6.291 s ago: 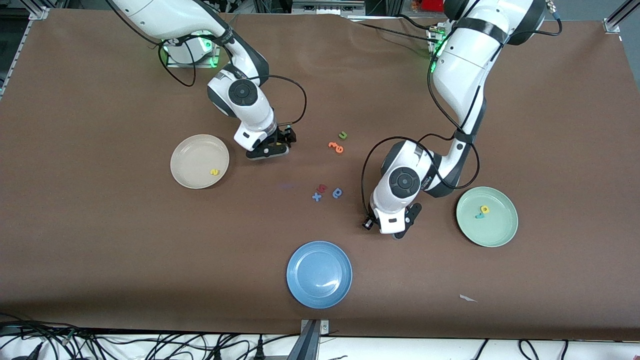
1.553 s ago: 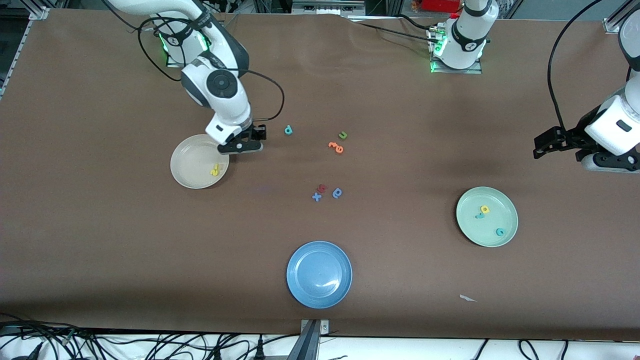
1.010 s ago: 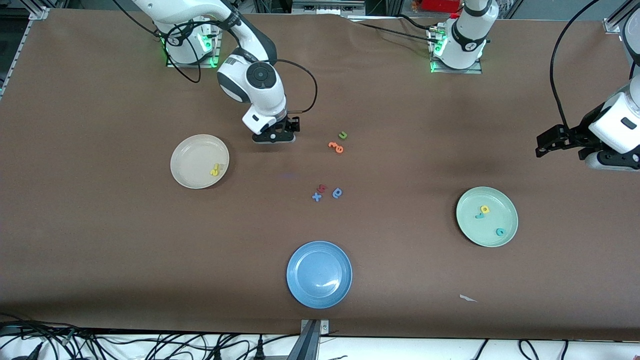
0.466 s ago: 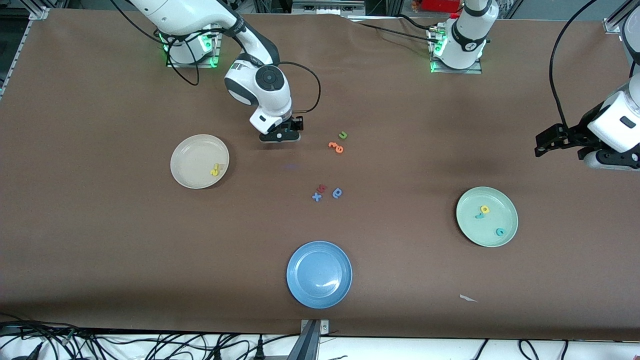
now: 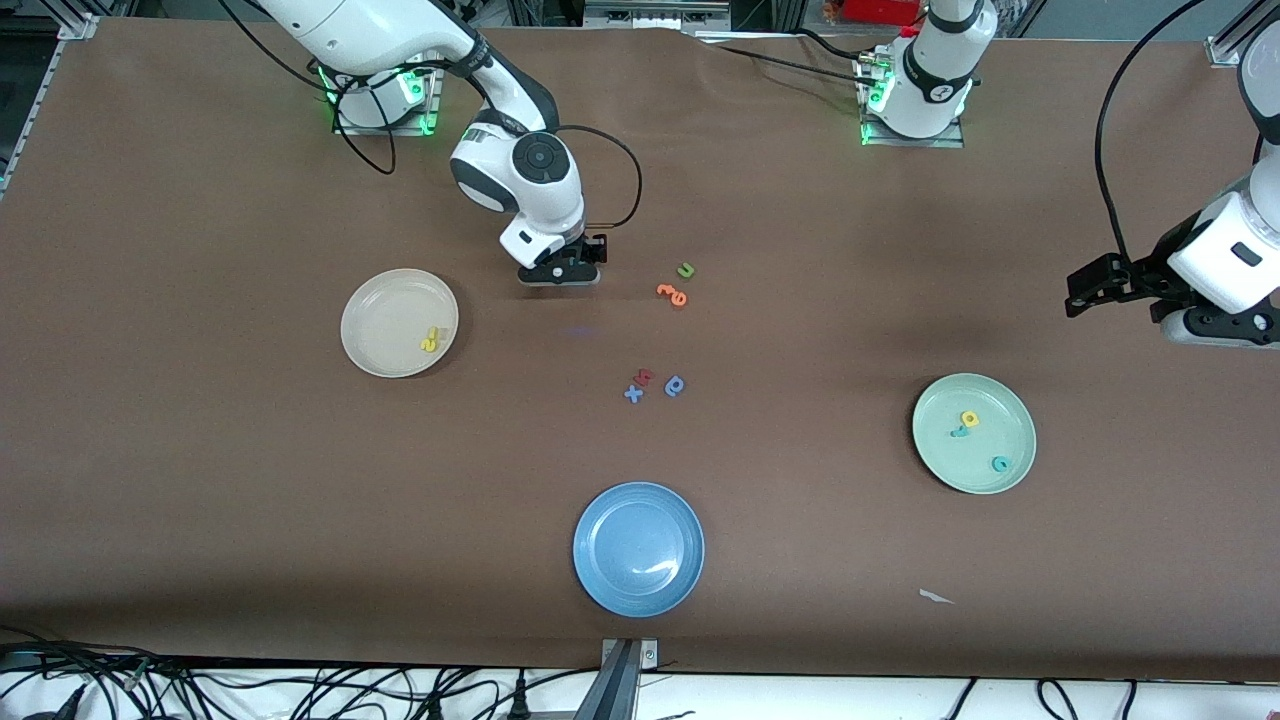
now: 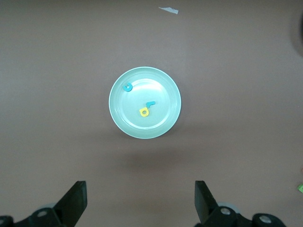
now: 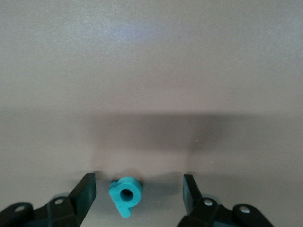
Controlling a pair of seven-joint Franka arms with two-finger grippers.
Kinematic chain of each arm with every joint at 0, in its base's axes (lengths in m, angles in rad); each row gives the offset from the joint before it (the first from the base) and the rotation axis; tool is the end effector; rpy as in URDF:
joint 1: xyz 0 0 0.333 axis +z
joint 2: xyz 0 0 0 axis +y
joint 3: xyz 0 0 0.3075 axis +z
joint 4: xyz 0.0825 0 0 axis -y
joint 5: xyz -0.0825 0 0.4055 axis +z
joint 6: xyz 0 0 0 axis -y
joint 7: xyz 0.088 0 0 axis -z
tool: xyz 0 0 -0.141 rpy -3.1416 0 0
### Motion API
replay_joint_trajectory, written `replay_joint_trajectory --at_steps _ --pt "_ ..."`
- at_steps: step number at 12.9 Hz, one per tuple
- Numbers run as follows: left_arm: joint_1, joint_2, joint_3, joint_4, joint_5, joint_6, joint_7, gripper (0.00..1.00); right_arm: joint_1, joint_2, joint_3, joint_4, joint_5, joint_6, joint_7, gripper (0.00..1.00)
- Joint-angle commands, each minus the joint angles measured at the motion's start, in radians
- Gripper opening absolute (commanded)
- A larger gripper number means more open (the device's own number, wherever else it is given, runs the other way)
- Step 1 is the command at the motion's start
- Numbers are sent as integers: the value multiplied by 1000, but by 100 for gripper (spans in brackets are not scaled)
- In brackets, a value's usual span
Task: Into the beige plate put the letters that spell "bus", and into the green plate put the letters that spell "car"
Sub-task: 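Grasp the cyan p with the right gripper, then carry the cyan p to the white plate with the right gripper and release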
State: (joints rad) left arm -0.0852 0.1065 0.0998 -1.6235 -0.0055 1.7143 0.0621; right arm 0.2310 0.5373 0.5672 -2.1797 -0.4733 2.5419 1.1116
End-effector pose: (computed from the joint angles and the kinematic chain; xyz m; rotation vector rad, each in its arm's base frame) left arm 0.6138 0.0061 0.5051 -3.1361 0.0740 0.0241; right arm 0.3700 0.4127 0.1124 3.1219 0.0523 -0.0759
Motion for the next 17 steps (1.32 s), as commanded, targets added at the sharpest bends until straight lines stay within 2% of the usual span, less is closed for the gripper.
replay_joint_trajectory --at_steps 1,3,8,12,15,17 --pt "7 21 3 30 -18 -21 22 100 30 18 -4 9 -22 27 39 83" --pt "7 31 3 30 -22 -19 16 100 30 24 -4 8 -27 31 39 81" --pt "-4 41 1 46 -22 -21 13 100 30 23 -6 0 -62 31 37 65" --pt "-4 45 0 48 -22 -19 15 100 30 21 -6 -2 -64 29 37 44" --pt "-4 48 1 50 -24 -21 15 100 30 20 -6 -6 -64 28 36 34" --pt "-4 48 0 51 -22 -19 15 100 30 12 -7 -11 -64 26 31 21"
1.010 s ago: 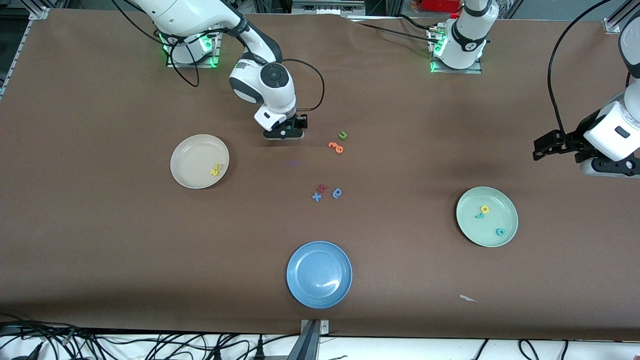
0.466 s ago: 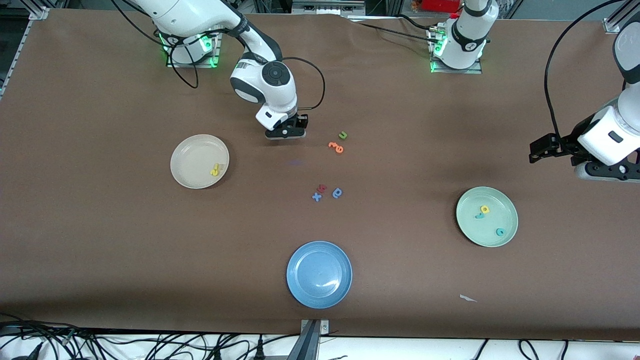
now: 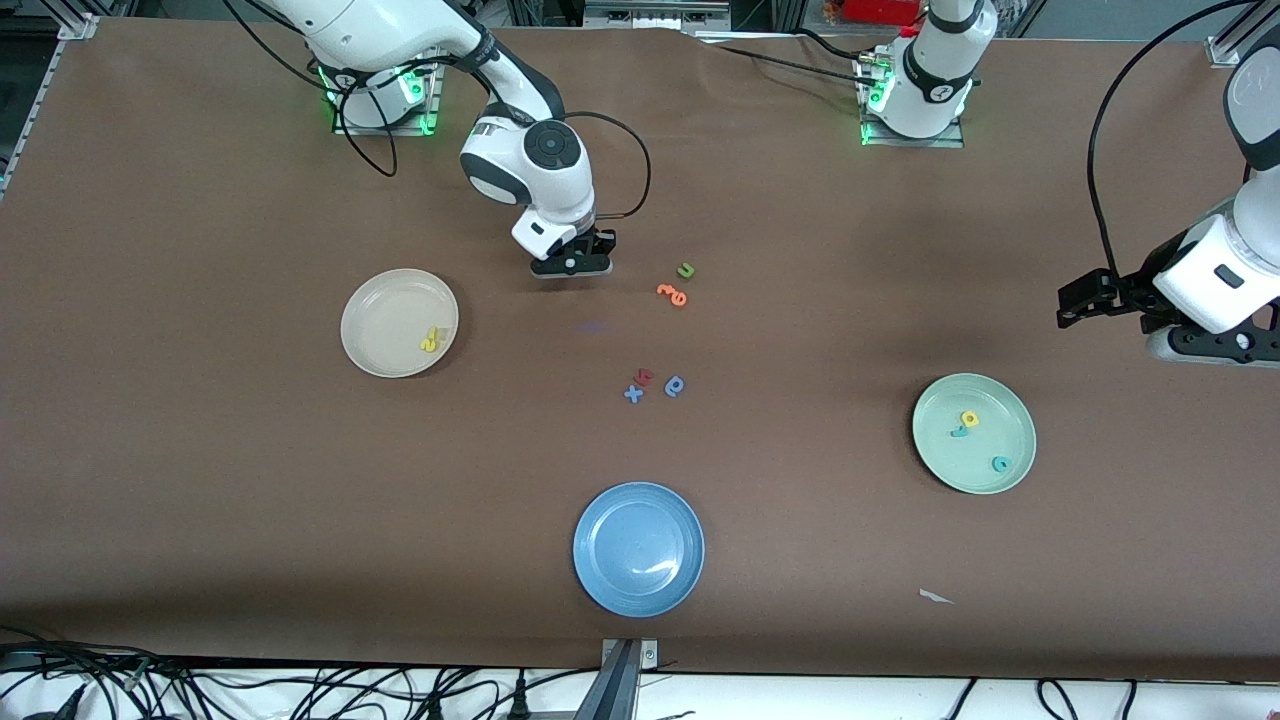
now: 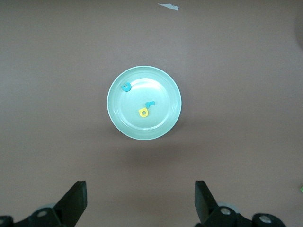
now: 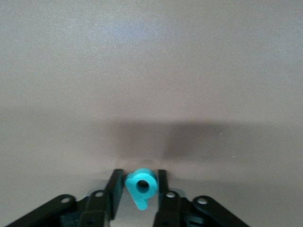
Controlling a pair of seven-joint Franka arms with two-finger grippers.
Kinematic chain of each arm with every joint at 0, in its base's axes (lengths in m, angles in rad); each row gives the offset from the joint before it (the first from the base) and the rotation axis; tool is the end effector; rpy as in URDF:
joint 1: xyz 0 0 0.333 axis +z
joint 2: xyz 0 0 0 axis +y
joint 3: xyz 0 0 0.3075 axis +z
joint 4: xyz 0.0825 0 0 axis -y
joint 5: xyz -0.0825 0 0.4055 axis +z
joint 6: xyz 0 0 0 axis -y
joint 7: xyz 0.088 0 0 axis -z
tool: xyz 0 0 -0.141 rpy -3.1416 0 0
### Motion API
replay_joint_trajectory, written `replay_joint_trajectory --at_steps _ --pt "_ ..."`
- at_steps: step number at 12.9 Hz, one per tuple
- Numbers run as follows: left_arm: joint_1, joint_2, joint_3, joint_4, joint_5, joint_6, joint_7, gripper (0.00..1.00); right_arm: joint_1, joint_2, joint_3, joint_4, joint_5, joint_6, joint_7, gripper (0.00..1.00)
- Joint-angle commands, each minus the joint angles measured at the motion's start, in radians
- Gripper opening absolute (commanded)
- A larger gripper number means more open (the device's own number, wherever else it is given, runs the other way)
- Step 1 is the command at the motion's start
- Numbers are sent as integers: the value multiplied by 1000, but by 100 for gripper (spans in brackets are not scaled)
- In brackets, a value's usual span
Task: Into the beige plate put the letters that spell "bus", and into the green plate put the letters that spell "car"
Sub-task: 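Carry the cyan p to the white plate with the right gripper and release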
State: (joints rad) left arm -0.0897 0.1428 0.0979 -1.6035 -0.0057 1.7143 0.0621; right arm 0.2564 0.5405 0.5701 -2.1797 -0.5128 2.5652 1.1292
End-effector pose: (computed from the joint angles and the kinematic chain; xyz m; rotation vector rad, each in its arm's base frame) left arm 0.6224 0.0015 0.4927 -3.1329 0.0842 0.0495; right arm 0.3591 0.4260 0.1134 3.1336 0.1202 -0.0352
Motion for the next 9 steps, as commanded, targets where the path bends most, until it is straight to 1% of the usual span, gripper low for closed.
replay_joint_trajectory --at_steps 1,3,5,7,9 --pt "-1 12 2 33 -22 -19 15 100 4 4 -9 -15 -24 3 15 11" --pt "-1 12 2 37 -22 -19 15 100 0 -14 -9 -17 -23 -3 12 8" --pt "-1 12 2 37 -22 -21 15 100 -15 -78 -9 -17 -17 -23 -12 8" --pt "-1 12 2 37 -22 -19 15 100 -48 -146 -7 -22 6 -112 -90 8" --pt "-1 12 2 37 -22 -19 15 100 -94 -215 -3 -25 48 -169 -194 8"
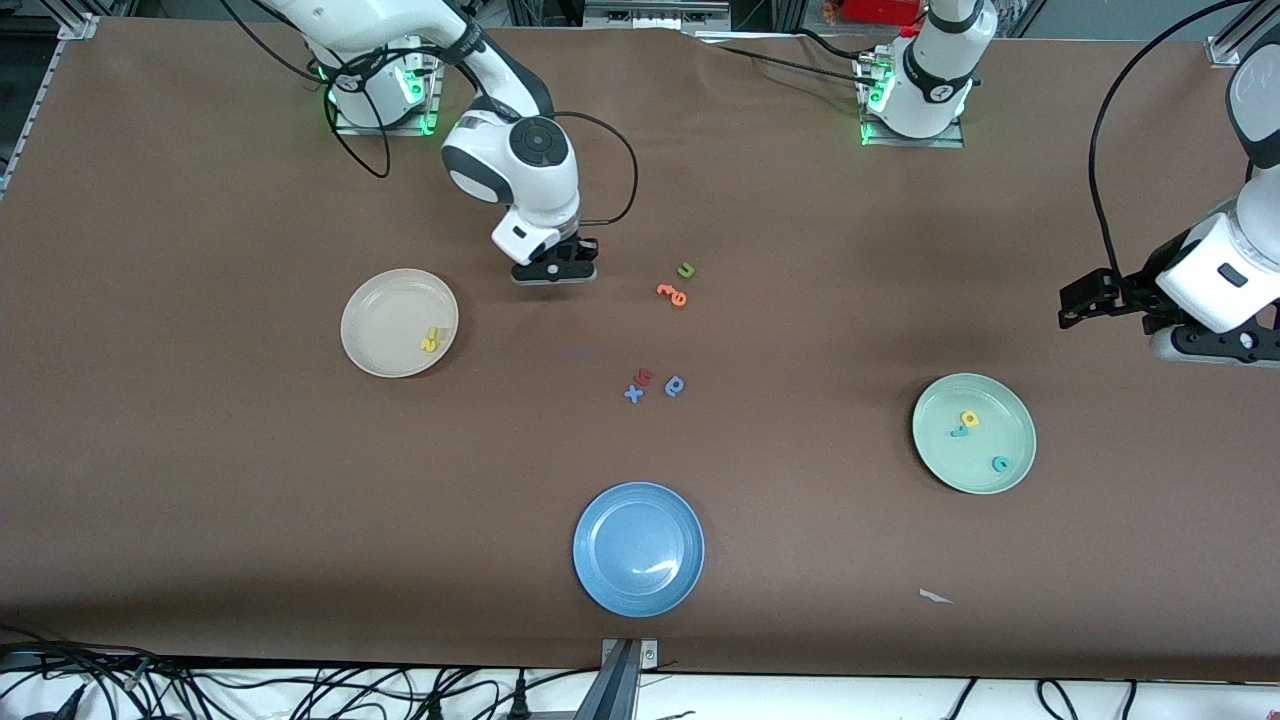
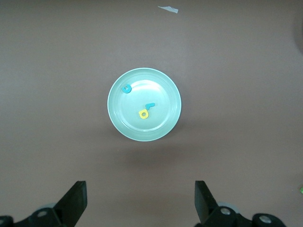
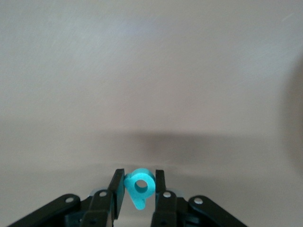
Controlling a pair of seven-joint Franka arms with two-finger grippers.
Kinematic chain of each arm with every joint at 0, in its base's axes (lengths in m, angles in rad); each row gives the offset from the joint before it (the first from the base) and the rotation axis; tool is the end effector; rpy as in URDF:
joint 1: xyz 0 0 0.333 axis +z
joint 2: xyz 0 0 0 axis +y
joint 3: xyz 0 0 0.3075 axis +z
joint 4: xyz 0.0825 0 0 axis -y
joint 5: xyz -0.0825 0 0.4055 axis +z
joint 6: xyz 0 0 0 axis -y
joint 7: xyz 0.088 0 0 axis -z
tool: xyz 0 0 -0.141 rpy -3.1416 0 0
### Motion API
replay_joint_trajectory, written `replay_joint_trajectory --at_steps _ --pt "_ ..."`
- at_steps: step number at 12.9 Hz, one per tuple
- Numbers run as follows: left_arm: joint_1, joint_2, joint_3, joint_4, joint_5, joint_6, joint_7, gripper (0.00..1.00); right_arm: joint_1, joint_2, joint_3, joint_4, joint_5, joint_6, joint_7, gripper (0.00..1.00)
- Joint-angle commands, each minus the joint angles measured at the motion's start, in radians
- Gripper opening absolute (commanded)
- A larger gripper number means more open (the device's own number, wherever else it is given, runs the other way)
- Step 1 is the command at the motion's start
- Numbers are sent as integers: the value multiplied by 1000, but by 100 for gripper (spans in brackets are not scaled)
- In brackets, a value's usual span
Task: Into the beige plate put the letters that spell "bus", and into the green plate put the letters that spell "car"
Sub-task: 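Carry the cyan p to the white plate with the right gripper and release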
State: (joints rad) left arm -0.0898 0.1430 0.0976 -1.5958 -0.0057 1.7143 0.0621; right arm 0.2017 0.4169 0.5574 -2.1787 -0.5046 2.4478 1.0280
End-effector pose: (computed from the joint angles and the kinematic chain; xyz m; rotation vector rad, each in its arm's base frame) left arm 0.6235 0.0013 0.4964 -3.1328 0.0850 0.0378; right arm 0.4039 0.3898 0.1597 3.0446 0.1525 0.0638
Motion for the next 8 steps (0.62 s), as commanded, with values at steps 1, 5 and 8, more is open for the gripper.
replay_joint_trajectory --at_steps 1,5,8 --pt "-1 12 2 30 -22 -19 15 100 -73 -127 10 -33 63 -88 -165 9" --pt "-1 12 2 31 -22 -19 15 100 -261 -234 12 -38 219 -236 -581 10" --pt "-1 12 2 31 -22 -21 15 100 -338 -242 9 -38 238 -259 -719 13"
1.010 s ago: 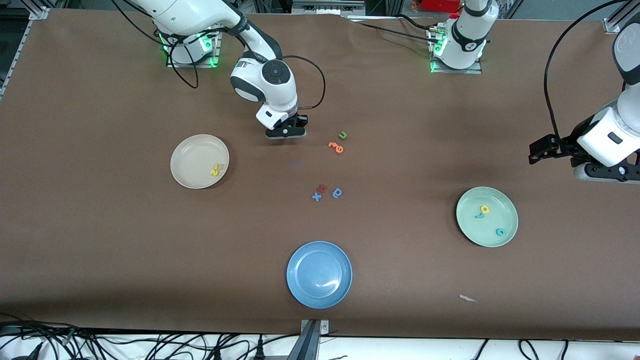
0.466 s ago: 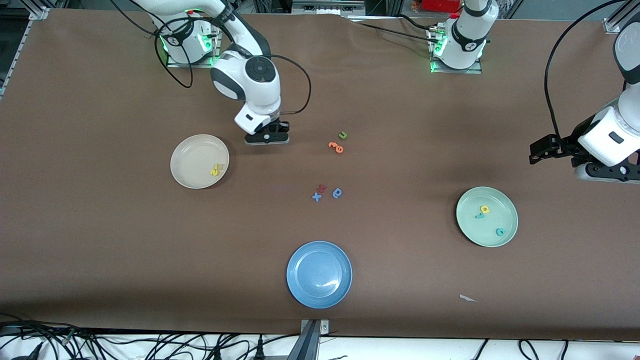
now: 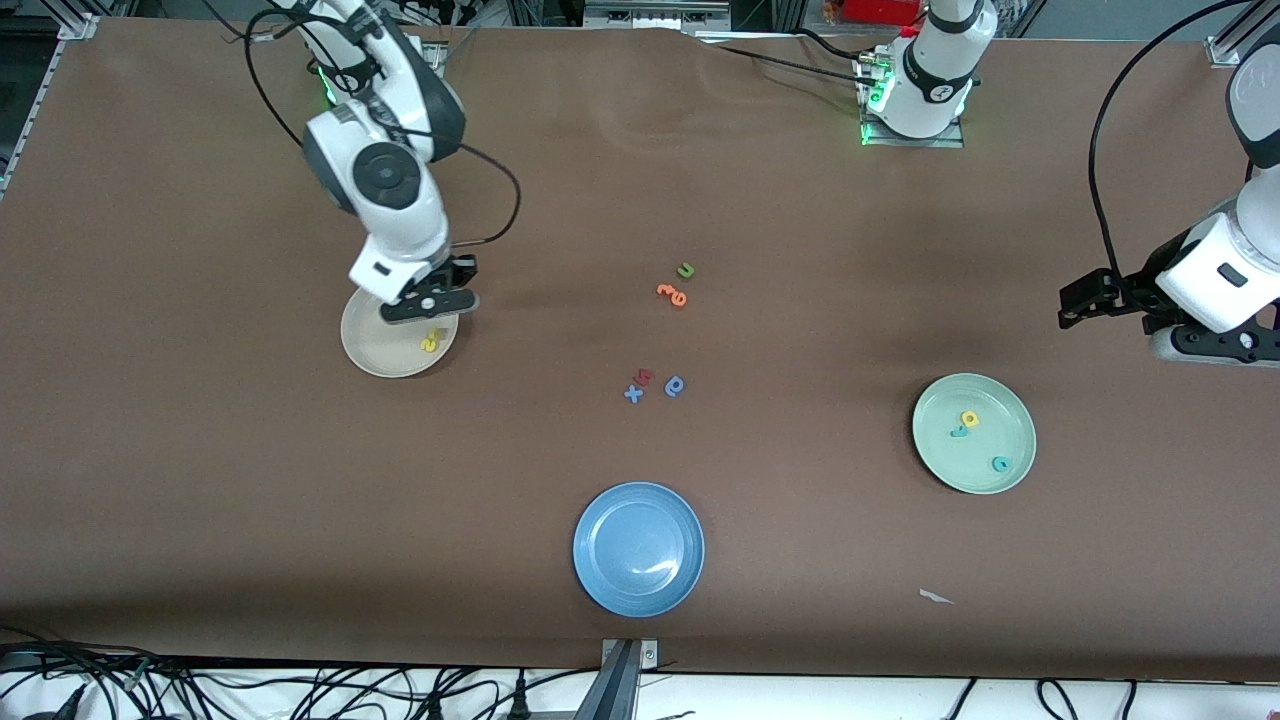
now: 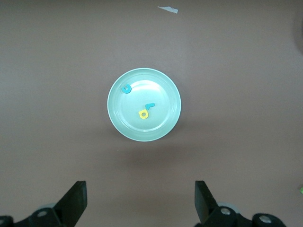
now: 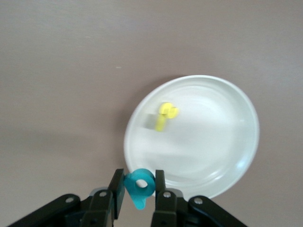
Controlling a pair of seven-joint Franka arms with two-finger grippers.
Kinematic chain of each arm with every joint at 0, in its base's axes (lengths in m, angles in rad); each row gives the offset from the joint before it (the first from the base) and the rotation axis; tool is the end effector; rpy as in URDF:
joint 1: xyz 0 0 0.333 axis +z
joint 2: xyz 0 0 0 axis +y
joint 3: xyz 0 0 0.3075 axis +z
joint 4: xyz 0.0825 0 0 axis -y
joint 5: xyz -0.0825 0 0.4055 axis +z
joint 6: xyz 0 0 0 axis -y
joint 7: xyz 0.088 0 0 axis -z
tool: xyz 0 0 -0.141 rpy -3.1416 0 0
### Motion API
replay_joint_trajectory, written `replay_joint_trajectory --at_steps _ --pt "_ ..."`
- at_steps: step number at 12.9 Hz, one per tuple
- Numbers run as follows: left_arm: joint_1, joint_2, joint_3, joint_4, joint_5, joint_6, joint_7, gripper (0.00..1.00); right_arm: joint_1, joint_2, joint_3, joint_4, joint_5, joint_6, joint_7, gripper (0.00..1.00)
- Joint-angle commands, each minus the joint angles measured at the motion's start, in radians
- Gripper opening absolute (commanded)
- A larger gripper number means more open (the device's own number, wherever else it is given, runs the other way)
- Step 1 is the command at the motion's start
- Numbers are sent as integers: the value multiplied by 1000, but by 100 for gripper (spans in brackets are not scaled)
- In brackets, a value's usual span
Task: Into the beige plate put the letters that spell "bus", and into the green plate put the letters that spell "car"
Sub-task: 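Carry the cyan p to the white plate with the right gripper and release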
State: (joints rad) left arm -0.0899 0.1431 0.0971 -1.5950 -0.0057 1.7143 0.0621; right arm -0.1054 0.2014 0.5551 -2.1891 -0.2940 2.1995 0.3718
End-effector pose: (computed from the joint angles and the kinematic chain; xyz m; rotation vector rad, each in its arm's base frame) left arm 0.6236 0.0009 0.4968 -3.1328 0.0859 0.0367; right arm 0.4955 0.2246 0.2390 2.9443 0.3984 -0.1350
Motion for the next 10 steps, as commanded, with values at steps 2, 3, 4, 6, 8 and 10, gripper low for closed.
replay_joint_trajectory --at_steps 2,3,4,6,8,10 --pt "-1 12 3 30 -22 -19 15 100 -40 -16 6 -28 29 -11 -71 26" --pt "-1 12 3 30 -22 -21 15 100 -42 -13 6 -28 29 -11 -68 32" --pt "-1 12 3 30 -23 -19 15 100 -42 -13 6 -28 29 -9 -68 35" --pt "-1 12 3 30 -23 -21 15 100 -42 -13 6 -26 29 -9 -68 46" --pt "-1 12 3 30 -22 -19 15 100 -42 -13 6 -24 30 -9 -67 58" --pt "-1 12 3 30 -22 -19 15 100 -42 -13 6 -23 30 -9 -62 67"
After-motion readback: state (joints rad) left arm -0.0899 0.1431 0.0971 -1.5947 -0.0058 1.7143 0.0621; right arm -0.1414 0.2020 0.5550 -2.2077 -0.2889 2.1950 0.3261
